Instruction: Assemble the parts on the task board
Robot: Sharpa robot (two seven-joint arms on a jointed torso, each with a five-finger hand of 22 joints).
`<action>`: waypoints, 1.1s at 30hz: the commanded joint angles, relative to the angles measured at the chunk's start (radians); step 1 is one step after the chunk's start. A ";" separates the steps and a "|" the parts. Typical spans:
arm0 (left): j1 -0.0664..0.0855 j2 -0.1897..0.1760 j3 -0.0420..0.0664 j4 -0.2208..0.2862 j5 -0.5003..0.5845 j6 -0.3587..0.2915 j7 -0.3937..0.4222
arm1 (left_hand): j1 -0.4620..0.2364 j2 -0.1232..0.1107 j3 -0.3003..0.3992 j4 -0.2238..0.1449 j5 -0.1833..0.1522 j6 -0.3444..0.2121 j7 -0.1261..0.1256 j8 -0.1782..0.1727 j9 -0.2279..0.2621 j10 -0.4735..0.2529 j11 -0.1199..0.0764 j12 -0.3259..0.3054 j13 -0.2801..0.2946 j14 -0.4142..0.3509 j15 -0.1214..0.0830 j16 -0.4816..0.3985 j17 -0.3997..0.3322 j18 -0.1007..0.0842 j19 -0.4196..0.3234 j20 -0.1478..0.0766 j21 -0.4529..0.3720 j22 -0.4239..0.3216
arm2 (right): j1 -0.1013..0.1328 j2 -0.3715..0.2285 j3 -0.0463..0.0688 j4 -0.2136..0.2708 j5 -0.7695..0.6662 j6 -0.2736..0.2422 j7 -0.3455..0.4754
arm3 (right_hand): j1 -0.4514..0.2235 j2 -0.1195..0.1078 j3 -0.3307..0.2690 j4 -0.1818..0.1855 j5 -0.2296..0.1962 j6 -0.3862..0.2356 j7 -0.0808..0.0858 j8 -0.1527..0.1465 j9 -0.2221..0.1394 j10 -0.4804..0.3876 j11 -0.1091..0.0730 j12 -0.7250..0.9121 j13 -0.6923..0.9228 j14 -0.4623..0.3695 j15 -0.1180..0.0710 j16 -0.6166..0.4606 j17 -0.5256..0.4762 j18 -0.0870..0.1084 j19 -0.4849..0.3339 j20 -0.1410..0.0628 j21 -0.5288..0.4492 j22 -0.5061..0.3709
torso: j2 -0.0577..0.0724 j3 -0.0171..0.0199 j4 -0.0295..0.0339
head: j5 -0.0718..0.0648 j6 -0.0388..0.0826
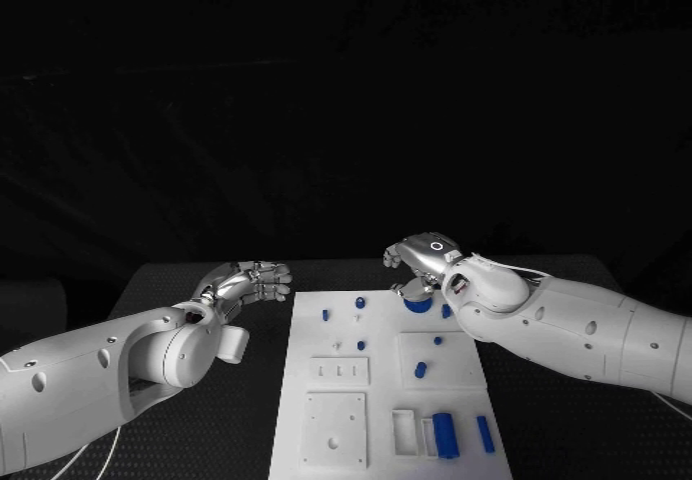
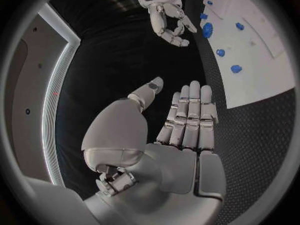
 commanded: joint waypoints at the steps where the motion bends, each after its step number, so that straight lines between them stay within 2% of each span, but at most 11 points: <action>1: 0.001 0.002 0.001 -0.003 -0.003 0.010 0.009 | -0.009 -0.004 -0.001 -0.006 0.005 -0.007 0.001 -0.006 -0.001 -0.005 0.001 -0.003 -0.002 -0.006 0.000 -0.007 0.001 0.016 -0.006 0.001 0.004 0.019 | 0.004 -0.025 0.002 0.013 0.067 0.071 0.001 | -0.014 0.003 -0.018 -0.003 0.005 0.022 0.009 0.014 0.006 0.070 -0.022 0.034 0.022 0.004 -0.028 0.015 0.002 0.049 0.008 -0.008 0.006 0.020 | -0.002 0.0057 -0.0100 | -0.003 0.003; 6: 0.001 0.006 0.001 -0.005 -0.004 0.013 0.010 | -0.008 -0.004 0.000 -0.006 0.005 -0.007 0.001 -0.006 -0.001 -0.005 0.001 -0.003 -0.002 -0.006 0.000 -0.007 0.002 0.016 -0.007 0.001 0.004 0.019 | 0.005 -0.049 0.003 -0.012 0.128 0.132 0.007 | -0.022 0.003 -0.046 -0.015 0.005 0.025 -0.005 0.020 0.015 0.177 -0.060 0.109 0.100 -0.001 -0.065 0.040 0.020 0.049 0.015 -0.017 0.027 0.023 | -0.005 0.0129 -0.0158 | -0.002 0.004; 8: 0.001 0.007 0.001 -0.006 -0.005 0.014 0.010 | -0.008 -0.004 0.000 -0.007 0.005 -0.007 0.001 -0.006 -0.001 -0.005 0.001 -0.003 -0.002 -0.006 0.000 -0.007 0.002 0.016 -0.007 0.001 0.004 0.019 | 0.005 -0.052 0.002 -0.018 0.126 0.152 0.011 | -0.027 0.004 -0.072 -0.025 0.006 0.012 -0.020 0.013 0.018 0.228 -0.077 0.192 0.196 -0.006 -0.079 0.045 0.025 0.049 0.012 -0.018 0.035 0.022 | -0.006 0.0153 -0.0172 | -0.003 0.003; 9: 0.000 0.007 0.001 -0.007 -0.005 0.014 0.010 | -0.008 -0.004 0.000 -0.007 0.005 -0.007 0.001 -0.006 -0.001 -0.005 0.001 -0.003 -0.002 -0.006 0.000 -0.008 0.002 0.016 -0.007 0.001 0.004 0.019 | 0.005 -0.051 0.002 -0.022 0.133 0.160 0.014 | -0.028 0.002 -0.079 -0.025 0.007 0.006 -0.014 0.009 0.018 0.224 -0.079 0.225 0.243 -0.005 -0.084 0.047 0.026 0.049 0.012 -0.019 0.037 0.021 | -0.006 0.0171 -0.0181 | -0.003 0.002; 10: 0.000 0.008 0.001 -0.007 -0.005 0.015 0.009 | -0.008 -0.004 0.000 -0.007 0.005 -0.007 0.001 -0.006 -0.001 -0.005 0.001 -0.003 -0.002 -0.006 0.000 -0.008 0.002 0.016 -0.007 0.001 0.004 0.019 | 0.005 -0.049 0.002 -0.026 0.139 0.169 0.016 | -0.029 0.003 -0.096 -0.029 0.006 -0.006 -0.024 0.001 0.017 0.229 -0.088 0.306 0.330 -0.001 -0.082 0.056 0.031 0.049 0.017 -0.020 0.043 0.022 | -0.006 0.0182 -0.0189 | -0.002 0.002; 12: 0.000 0.010 0.001 -0.010 -0.005 0.015 0.010 | -0.008 -0.004 0.000 -0.007 0.005 -0.007 0.001 -0.006 -0.001 -0.005 0.001 -0.003 -0.002 -0.006 0.000 -0.008 0.002 0.016 -0.007 0.001 0.004 0.019 | 0.005 -0.043 0.002 -0.038 0.148 0.181 0.018 | -0.032 0.012 -0.122 -0.024 0.008 -0.010 -0.024 -0.007 0.017 0.120 -0.084 0.541 0.567 -0.004 -0.088 0.098 0.064 0.049 0.028 -0.024 0.063 0.023 | -0.007 0.0217 -0.0206 | 0.000 0.002; 13: 0.000 0.011 0.001 -0.011 -0.005 0.015 0.010 | -0.008 -0.004 0.000 -0.007 0.005 -0.007 0.001 -0.006 -0.001 -0.005 0.001 -0.003 -0.002 -0.006 0.000 -0.008 0.002 0.016 -0.007 0.001 0.004 0.019 | 0.005 -0.039 0.002 -0.044 0.150 0.185 0.021 | -0.033 0.013 -0.128 -0.018 0.009 -0.004 -0.020 -0.008 0.019 -0.032 -0.081 0.708 0.741 -0.023 -0.084 0.127 0.092 0.049 0.027 -0.028 0.076 0.021 | -0.007 0.0226 -0.0209 | 0.000 0.001; 14: 0.000 0.012 0.001 -0.012 -0.005 0.015 0.010 | -0.008 -0.004 0.000 -0.007 0.005 -0.007 0.001 -0.006 -0.001 -0.005 0.001 -0.003 -0.002 -0.006 0.000 -0.008 0.002 0.016 -0.007 0.001 0.004 0.019 | 0.004 -0.035 0.002 -0.050 0.152 0.188 0.022 | -0.034 0.006 -0.126 -0.012 0.007 -0.022 -0.023 -0.021 0.014 0.004 -0.079 0.802 0.806 -0.012 -0.079 0.150 0.108 0.049 0.031 -0.030 0.087 0.025 | -0.007 0.0241 -0.0211 | 0.000 0.001; 18: 0.000 0.016 0.001 -0.015 -0.005 0.018 0.009 | -0.008 -0.004 0.000 -0.007 0.005 -0.007 0.001 -0.006 -0.001 -0.005 0.001 -0.004 -0.002 -0.006 0.000 -0.008 0.002 0.016 -0.007 0.001 0.004 0.019 | -0.001 -0.017 0.002 -0.079 0.163 0.193 0.030 | -0.043 0.007 -0.110 -0.001 0.010 -0.038 -0.013 -0.038 0.007 -0.056 -0.074 0.969 0.945 -0.013 -0.076 0.176 0.140 0.049 0.028 -0.038 0.125 0.025 | -0.008 0.0281 -0.0195 | -0.004 0.000; 25: 0.000 0.019 0.001 -0.014 -0.005 0.020 0.008 | -0.008 -0.003 0.001 -0.007 0.005 -0.007 0.001 -0.006 -0.001 -0.005 0.001 -0.004 -0.002 -0.006 0.000 -0.009 0.002 0.016 -0.007 0.001 0.005 0.019 | -0.013 0.001 0.002 -0.119 0.182 0.205 0.043 | -0.041 0.010 -0.091 0.018 0.013 -0.025 -0.011 -0.038 0.000 -0.052 -0.072 1.048 0.996 -0.012 -0.075 0.202 0.174 0.049 0.036 -0.046 0.156 0.023 | -0.006 0.0295 -0.0146 | -0.010 -0.003; 33: 0.000 0.012 0.001 -0.007 -0.009 0.019 0.008 | -0.008 -0.003 0.001 -0.007 0.005 -0.007 0.001 -0.006 -0.001 -0.005 0.001 -0.004 -0.002 -0.006 0.000 -0.009 0.003 0.016 -0.007 0.001 0.005 0.019 | -0.026 0.006 0.002 -0.144 0.193 0.223 0.056 | -0.037 0.017 -0.076 0.032 0.021 -0.008 -0.012 -0.033 -0.002 -0.050 -0.073 1.071 1.010 -0.012 -0.075 0.208 0.189 0.049 0.036 -0.049 0.169 0.023 | -0.005 0.0272 -0.0162 | -0.011 -0.011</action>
